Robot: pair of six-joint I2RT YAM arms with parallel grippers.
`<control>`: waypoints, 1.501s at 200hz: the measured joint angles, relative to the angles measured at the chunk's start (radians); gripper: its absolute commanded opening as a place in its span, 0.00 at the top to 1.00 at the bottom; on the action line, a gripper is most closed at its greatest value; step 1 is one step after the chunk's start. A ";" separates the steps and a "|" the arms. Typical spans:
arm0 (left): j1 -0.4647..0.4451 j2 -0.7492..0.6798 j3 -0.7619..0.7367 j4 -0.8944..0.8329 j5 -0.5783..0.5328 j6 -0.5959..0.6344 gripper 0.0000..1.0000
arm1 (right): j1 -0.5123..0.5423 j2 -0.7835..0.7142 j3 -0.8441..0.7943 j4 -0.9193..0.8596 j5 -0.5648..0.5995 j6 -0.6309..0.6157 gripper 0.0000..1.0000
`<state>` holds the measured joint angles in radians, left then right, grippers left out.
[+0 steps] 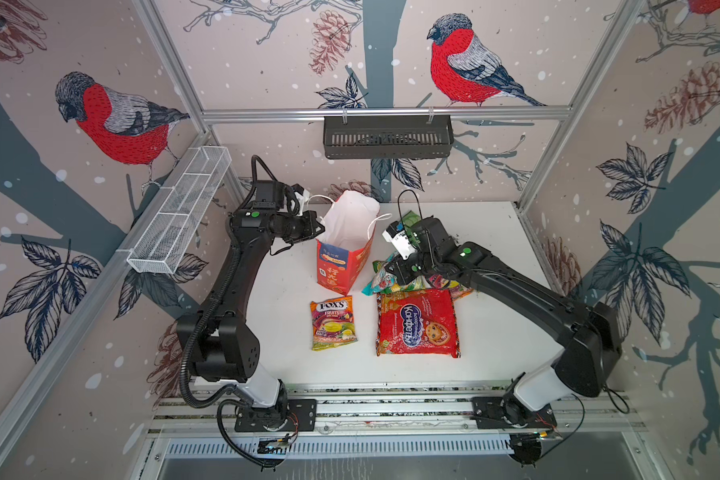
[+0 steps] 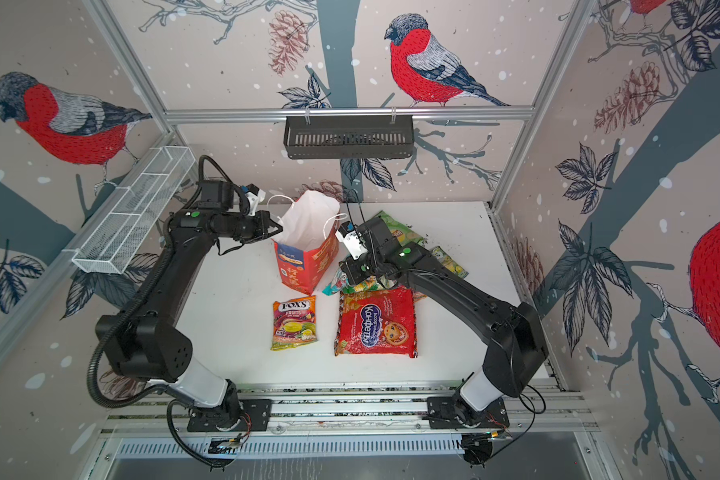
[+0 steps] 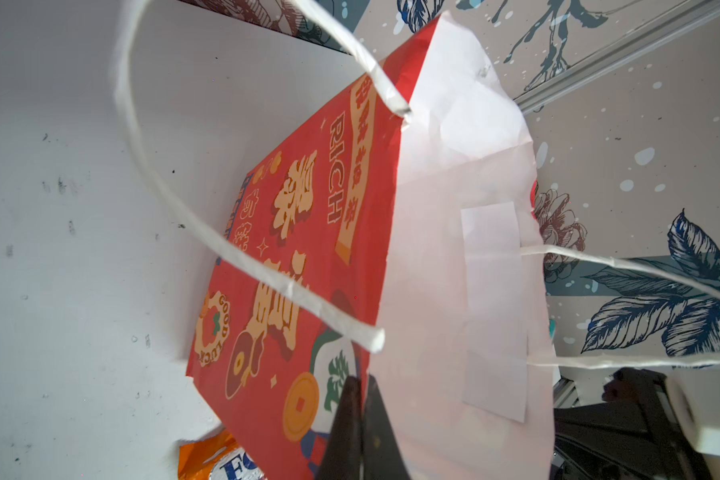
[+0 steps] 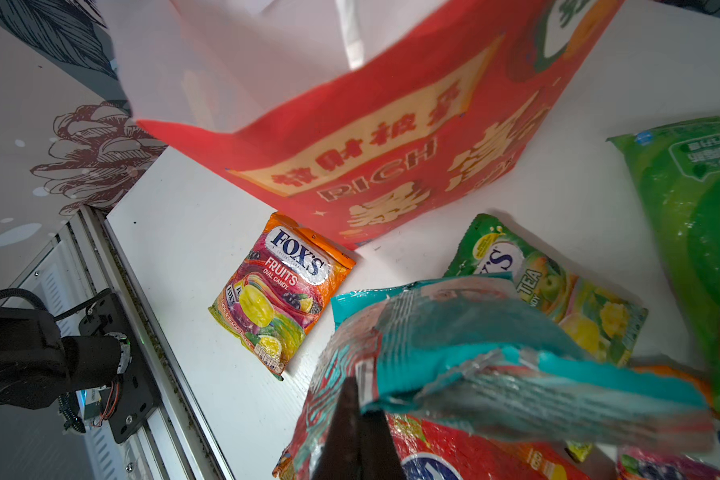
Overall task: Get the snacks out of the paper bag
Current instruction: 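Lower the teal packet onto the table while the left gripper sets the bag upright, then open the right gripper to release the teal packet and raise it away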
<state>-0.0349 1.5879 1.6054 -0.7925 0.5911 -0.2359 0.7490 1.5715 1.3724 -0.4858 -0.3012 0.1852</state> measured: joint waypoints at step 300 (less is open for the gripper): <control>0.146 -0.197 -0.175 0.122 -0.045 -0.018 0.58 | -0.024 0.394 0.026 0.156 -0.093 -0.008 0.99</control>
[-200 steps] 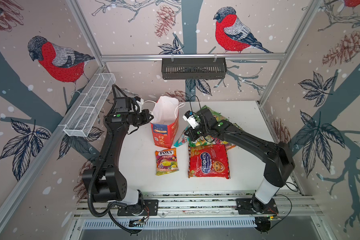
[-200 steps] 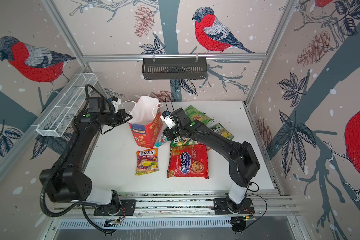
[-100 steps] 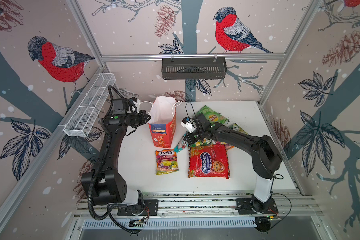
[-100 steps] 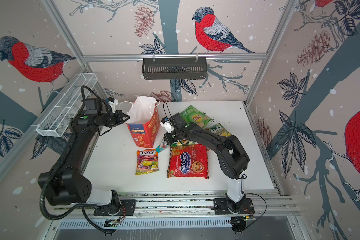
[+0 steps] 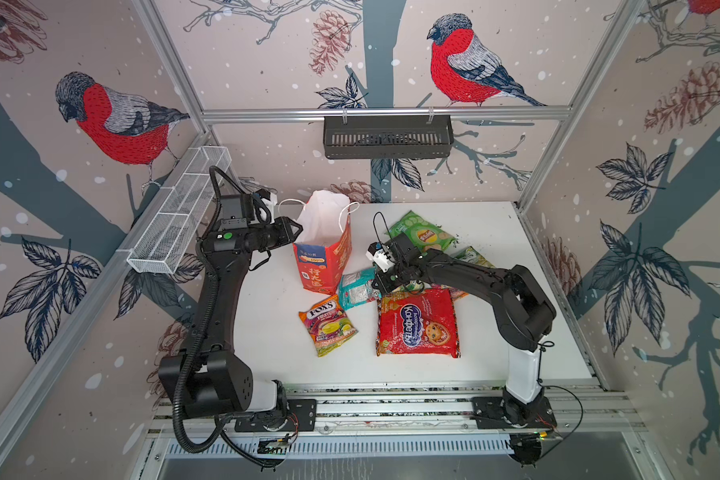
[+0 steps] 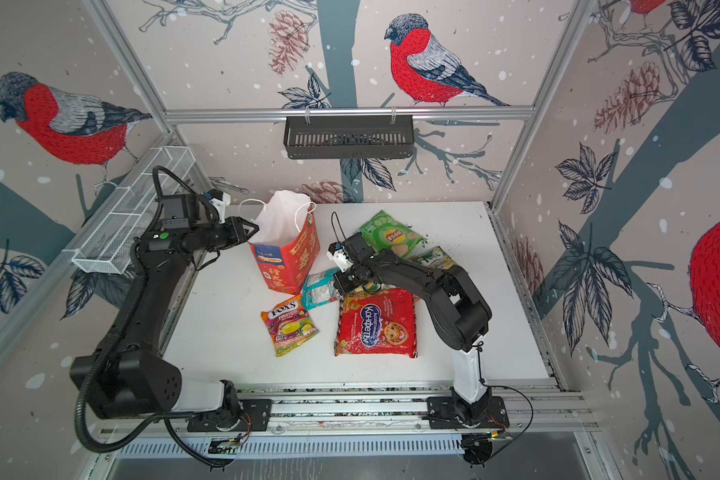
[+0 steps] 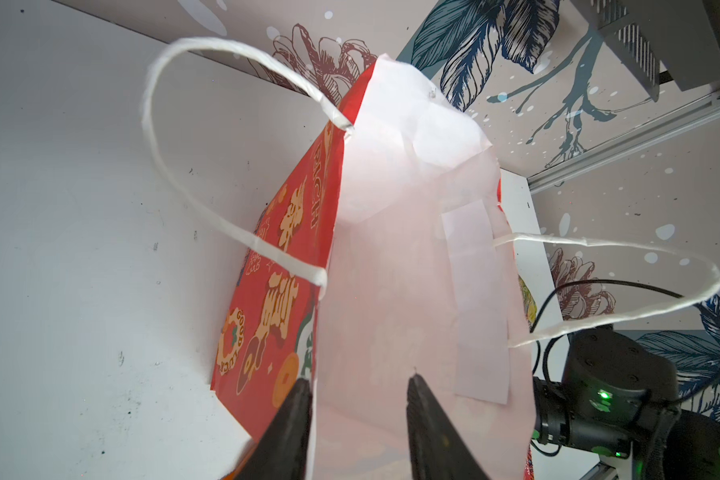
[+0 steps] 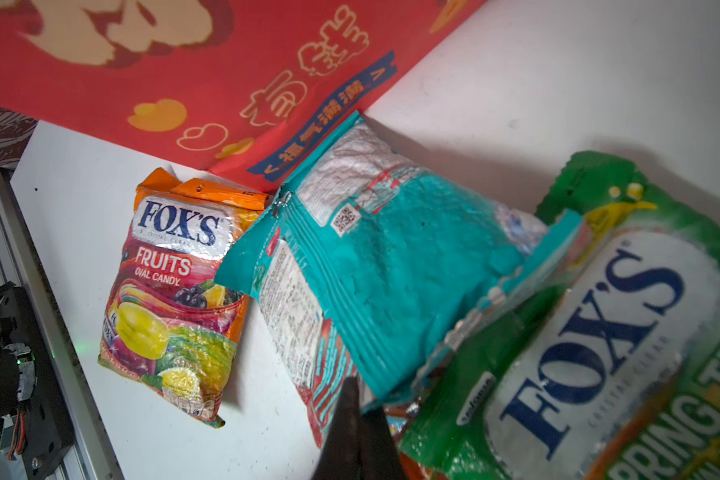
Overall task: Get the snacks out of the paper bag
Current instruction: 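Open the right gripper to release the teal packet and raise it away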
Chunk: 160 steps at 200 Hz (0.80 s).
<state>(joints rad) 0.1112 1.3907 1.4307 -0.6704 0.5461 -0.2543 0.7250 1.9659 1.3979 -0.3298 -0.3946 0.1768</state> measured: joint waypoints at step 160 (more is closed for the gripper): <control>0.000 -0.241 -0.064 0.094 -0.155 0.018 0.53 | -0.020 0.079 0.066 -0.015 -0.007 -0.015 0.85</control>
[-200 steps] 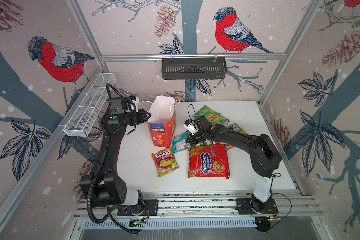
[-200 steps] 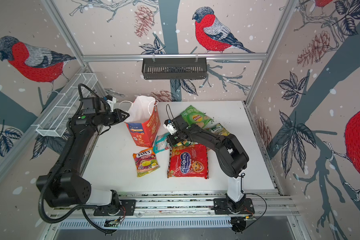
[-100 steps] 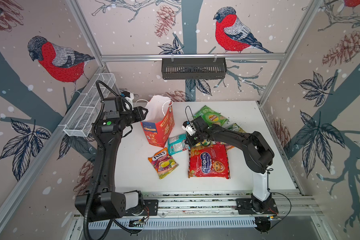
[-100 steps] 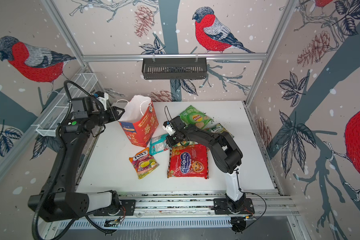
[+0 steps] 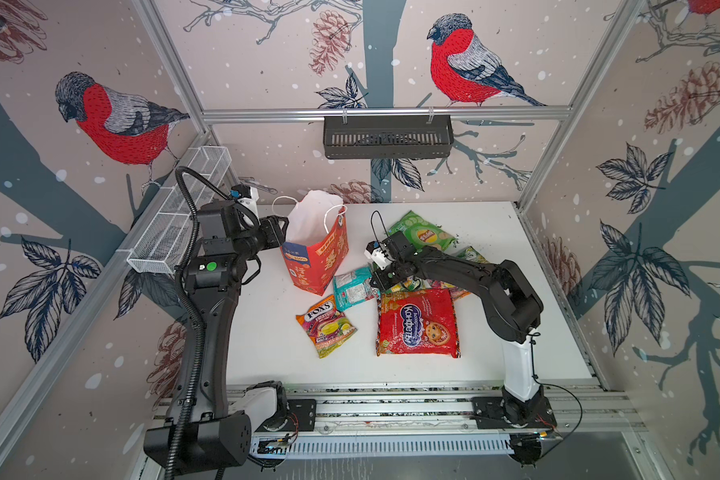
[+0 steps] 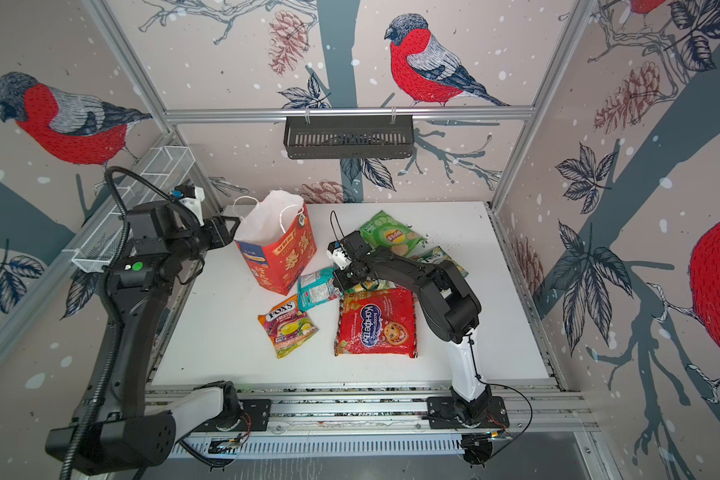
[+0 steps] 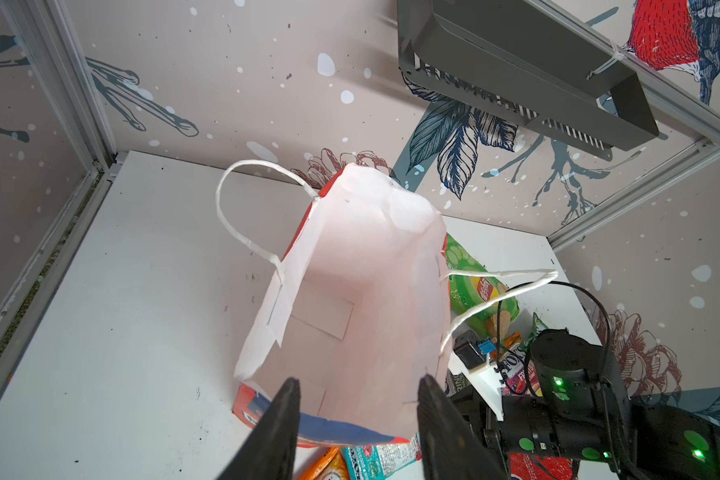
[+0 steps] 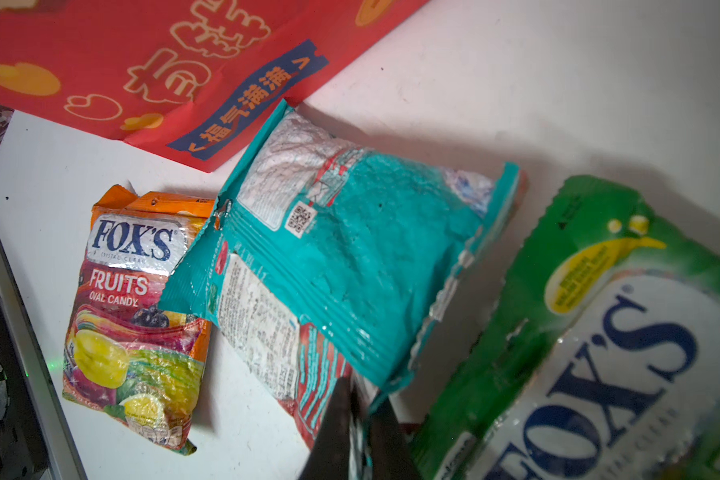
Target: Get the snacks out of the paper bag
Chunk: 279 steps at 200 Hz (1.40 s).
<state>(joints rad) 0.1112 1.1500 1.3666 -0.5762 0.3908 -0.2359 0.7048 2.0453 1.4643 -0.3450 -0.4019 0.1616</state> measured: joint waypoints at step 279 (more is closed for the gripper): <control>0.000 -0.211 -0.719 0.637 -0.055 -0.011 0.58 | -0.719 -0.912 -0.712 0.352 0.375 0.112 0.27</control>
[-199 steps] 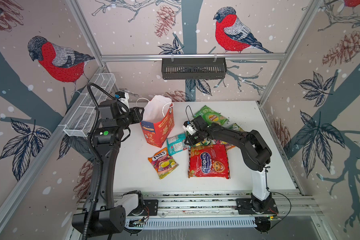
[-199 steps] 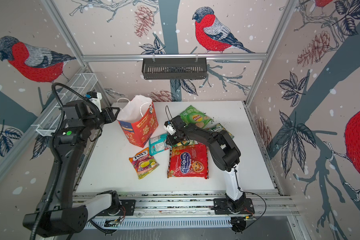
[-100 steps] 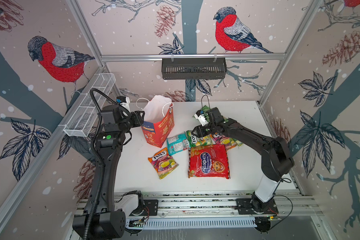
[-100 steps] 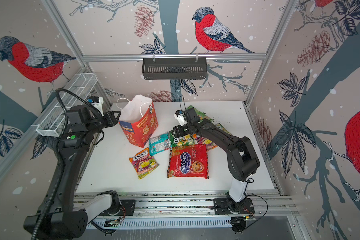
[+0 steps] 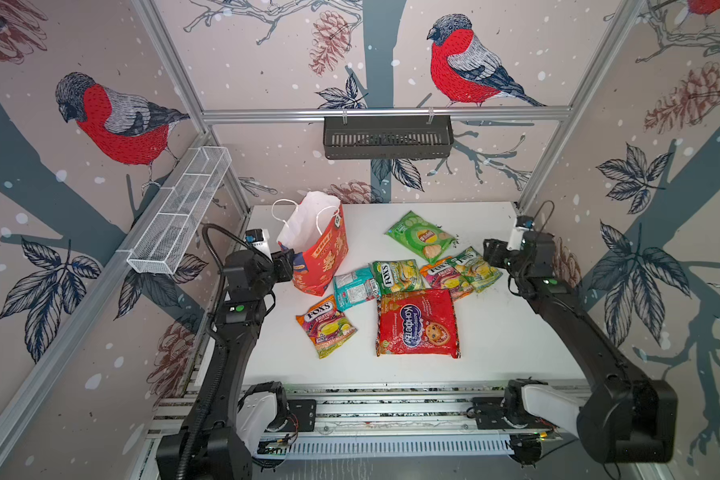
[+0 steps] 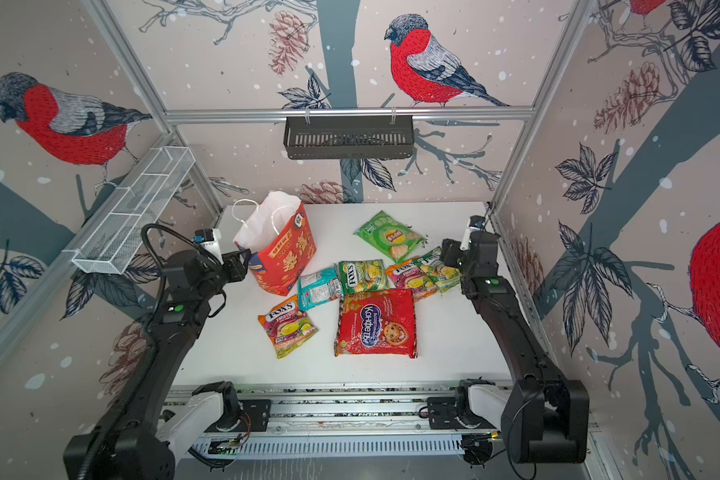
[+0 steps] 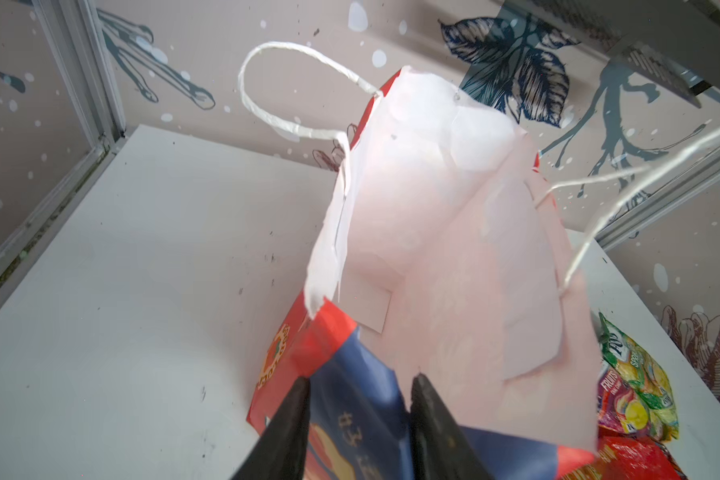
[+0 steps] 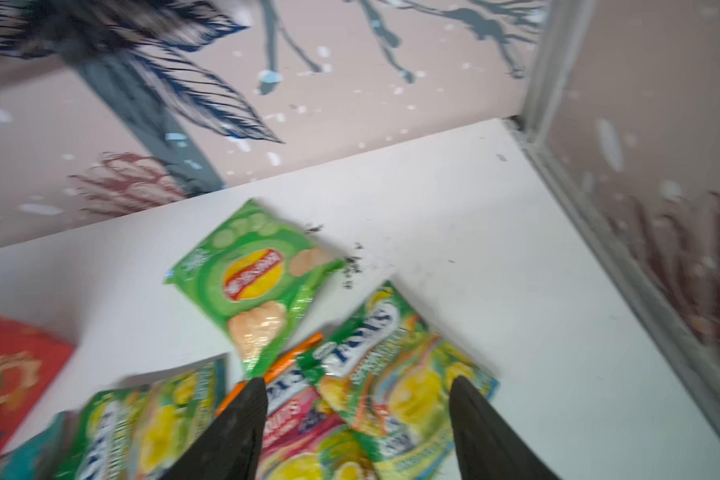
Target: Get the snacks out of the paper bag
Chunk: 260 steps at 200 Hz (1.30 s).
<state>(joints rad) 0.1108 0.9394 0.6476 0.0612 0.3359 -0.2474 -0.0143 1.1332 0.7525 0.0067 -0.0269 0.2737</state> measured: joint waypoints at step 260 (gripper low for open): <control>0.000 0.146 -0.599 0.909 -0.361 0.090 0.63 | -0.010 0.393 -0.584 1.311 0.154 -0.142 0.22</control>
<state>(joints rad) 0.1112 1.0851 0.0483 0.9703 -0.0254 -0.1574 -0.0242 1.5265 0.1688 1.3178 0.1272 0.1318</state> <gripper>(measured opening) 0.376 0.772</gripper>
